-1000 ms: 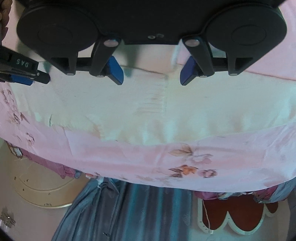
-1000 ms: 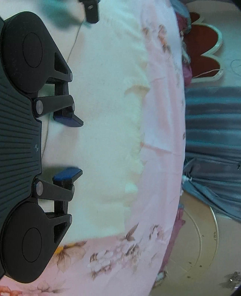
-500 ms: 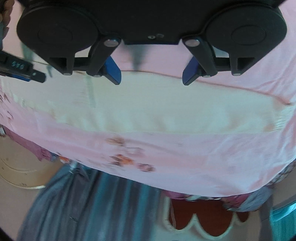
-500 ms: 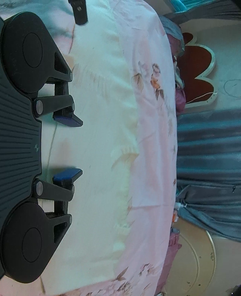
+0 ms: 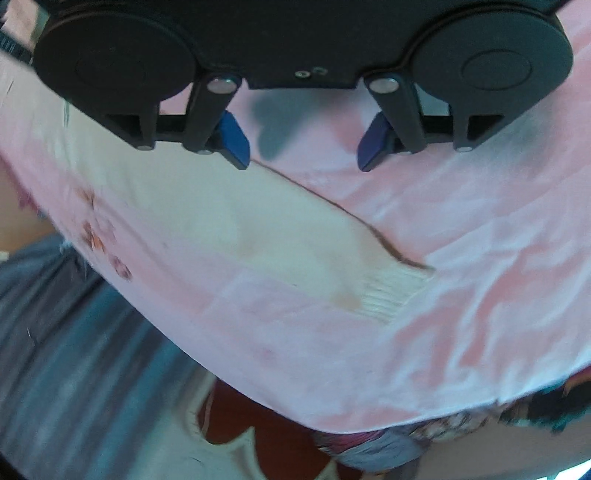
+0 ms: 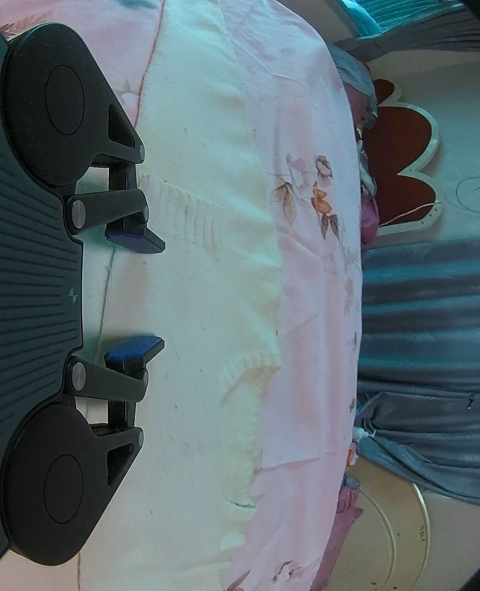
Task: Fold small clothes
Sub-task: 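Grasp the other sleeve cuff with the left tool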
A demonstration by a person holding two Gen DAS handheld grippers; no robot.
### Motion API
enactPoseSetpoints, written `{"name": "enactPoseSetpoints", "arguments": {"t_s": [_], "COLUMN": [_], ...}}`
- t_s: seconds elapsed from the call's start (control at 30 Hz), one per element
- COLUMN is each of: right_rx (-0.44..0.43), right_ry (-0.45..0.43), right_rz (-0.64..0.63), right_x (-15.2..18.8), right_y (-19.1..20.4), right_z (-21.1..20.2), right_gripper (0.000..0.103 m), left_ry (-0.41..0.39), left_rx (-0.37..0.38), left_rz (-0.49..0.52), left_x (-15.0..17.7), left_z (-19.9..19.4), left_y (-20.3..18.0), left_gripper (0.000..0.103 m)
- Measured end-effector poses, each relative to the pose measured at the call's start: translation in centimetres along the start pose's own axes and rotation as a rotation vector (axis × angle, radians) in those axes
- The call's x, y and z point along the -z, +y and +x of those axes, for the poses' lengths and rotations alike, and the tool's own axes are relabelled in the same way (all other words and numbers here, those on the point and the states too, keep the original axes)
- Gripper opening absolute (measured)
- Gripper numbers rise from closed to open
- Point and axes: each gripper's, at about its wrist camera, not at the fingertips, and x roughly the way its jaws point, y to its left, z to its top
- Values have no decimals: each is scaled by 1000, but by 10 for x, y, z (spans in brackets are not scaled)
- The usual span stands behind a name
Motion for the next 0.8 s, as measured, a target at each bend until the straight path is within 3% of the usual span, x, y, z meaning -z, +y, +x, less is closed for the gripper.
{"name": "enactPoseSetpoints", "arguments": {"t_s": [0.23, 0.3, 0.33, 0.4, 0.47, 0.63, 0.8], "right_rx": [3, 6, 10, 21, 37, 27, -21], "right_ry": [3, 7, 7, 2, -7, -13, -24], "right_rz": [-5, -8, -10, -25, -45, -46, 19], "right_x": [1, 2, 3, 5, 8, 9, 3], "right_y": [-3, -2, -1, 1, 6, 3, -10], "right_z": [2, 5, 6, 9, 11, 15, 5], "right_gripper": [49, 49, 49, 49, 51, 54, 54], "left_ry": [-74, -97, -105, -121, -138, -198, -243], "left_rx": [54, 52, 45, 30, 34, 69, 246], "left_rz": [-148, -168, -174, -188, -194, -114, 95], "left_x": [-20, -24, -25, -27, -25, -26, -26], "left_z": [22, 29, 31, 36, 35, 17, -19], "left_y": [15, 18, 20, 23, 26, 4, -70], "left_gripper": [61, 42, 37, 13, 8, 6, 6]}}
